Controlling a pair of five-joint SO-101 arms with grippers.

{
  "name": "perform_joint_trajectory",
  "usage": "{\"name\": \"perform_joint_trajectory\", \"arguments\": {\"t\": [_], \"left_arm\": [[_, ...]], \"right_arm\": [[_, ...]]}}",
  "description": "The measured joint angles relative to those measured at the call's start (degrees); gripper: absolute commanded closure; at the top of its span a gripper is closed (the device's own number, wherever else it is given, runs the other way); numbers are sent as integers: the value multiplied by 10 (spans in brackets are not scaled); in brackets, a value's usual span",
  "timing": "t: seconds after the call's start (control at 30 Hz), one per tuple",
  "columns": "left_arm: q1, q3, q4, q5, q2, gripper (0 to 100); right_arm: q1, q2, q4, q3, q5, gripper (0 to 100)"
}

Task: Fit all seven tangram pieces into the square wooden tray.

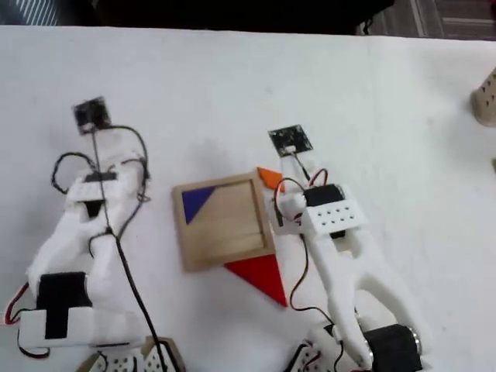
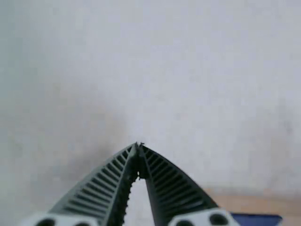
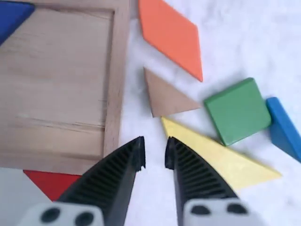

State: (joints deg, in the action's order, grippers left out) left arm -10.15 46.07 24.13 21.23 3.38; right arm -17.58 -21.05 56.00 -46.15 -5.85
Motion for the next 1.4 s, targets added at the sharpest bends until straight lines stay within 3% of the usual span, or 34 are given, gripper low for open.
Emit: {"name": "perform_joint_trajectory", "arguments": {"t": [0.27, 0.7, 1.03, 1.17, 1.4], "left_arm": [[107, 28, 0, -1, 17, 977], [174, -45, 64, -26, -47, 977], [175, -55, 122, -24, -46, 977], [169, -55, 124, -23, -40, 976], [74, -55, 124, -21, 15, 974]], "right_arm": [[18, 44, -25, 7, 0, 932], [24, 48, -25, 9, 0, 932], [26, 48, -25, 11, 0, 930], [36, 53, -25, 28, 0, 872], [33, 53, -47, 29, 0, 825]]}}
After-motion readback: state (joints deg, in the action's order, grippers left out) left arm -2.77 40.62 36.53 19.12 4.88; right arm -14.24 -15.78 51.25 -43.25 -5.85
